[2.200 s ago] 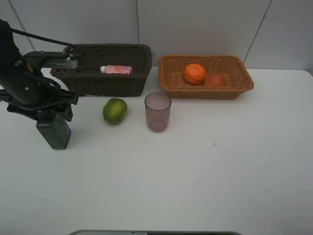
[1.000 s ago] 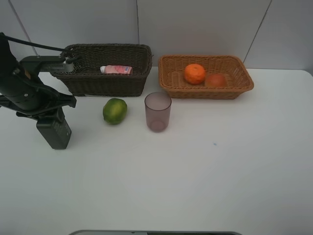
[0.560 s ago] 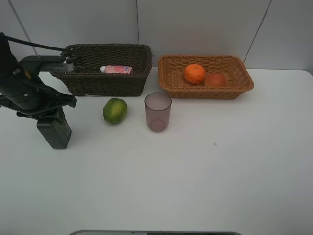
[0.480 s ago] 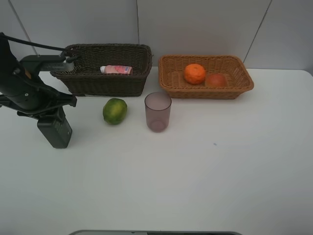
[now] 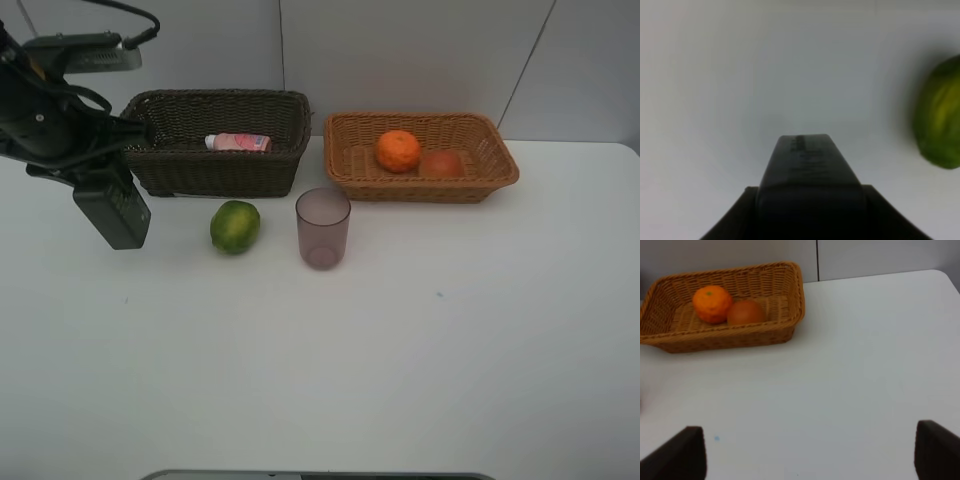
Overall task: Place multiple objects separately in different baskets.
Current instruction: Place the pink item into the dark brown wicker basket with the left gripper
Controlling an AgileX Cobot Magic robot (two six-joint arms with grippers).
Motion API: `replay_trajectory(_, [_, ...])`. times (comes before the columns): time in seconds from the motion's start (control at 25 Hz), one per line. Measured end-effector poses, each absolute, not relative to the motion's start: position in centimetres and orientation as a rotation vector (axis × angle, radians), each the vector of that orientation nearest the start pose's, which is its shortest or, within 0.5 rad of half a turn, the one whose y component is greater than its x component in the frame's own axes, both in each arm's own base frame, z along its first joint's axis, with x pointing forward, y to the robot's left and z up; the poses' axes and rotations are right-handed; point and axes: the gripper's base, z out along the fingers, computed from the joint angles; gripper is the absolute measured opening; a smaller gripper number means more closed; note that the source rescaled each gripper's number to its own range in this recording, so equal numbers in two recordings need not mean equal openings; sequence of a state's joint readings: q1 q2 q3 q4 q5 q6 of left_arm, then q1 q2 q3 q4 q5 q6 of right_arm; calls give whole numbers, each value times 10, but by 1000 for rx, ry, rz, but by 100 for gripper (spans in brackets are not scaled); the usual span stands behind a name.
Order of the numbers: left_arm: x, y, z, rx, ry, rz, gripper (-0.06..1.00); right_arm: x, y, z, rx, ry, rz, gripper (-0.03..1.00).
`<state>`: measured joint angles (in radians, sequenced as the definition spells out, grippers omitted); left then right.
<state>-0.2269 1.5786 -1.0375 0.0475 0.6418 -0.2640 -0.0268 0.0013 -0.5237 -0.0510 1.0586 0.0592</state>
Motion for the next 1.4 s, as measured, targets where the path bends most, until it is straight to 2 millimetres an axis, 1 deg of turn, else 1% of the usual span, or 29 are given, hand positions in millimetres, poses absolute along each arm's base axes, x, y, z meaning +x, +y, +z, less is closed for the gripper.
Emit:
replay_trajectory(0.12, [324,-72,271,-17,2606,-130,47,-8,-4,284,90,2017,-40,81])
replay_trajectory(0.24, [337,-75,304,-22,2534,-151,47,-8,-4,284,90,2017,-40,81])
replay_trajectory(0.28, [342,-76,312,-23,2515,-155,47,-8,-4,284,90,2017,-40,81])
replay_trajectory(0.4, [361,-81,329,-23,2476,-164,47,-8,-4,284,90,2017,-40,81])
replay_trajectory(0.48, [377,-84,327,-24,2472,-165,47,-8,-4,284,90,2017,-40,81])
replay_trajectory(0.6, [398,-88,319,-12,2472,-140,47,-8,-4,284,90,2017,-40,81])
replay_trajectory(0.72, [418,-89,303,27,2456,-72,47,-8,-4,284,90,2017,-40,81])
replay_trajectory(0.84, [437,-91,277,67,2436,-32,47,-8,-4,284,90,2017,-40,81])
replay_trajectory(0.96, [452,-92,245,97,2446,-5,47,-8,-4,284,90,2017,-40,81])
replay_trajectory(1.04, [460,-93,228,119,2448,8,47,-8,-4,284,90,2017,-40,81])
replay_trajectory(1.2, [468,-96,202,139,2460,11,47,-8,-4,284,90,2017,-40,81])
replay_trajectory(1.4, [472,-97,186,147,2477,13,47,-8,-4,284,90,2017,-40,81])
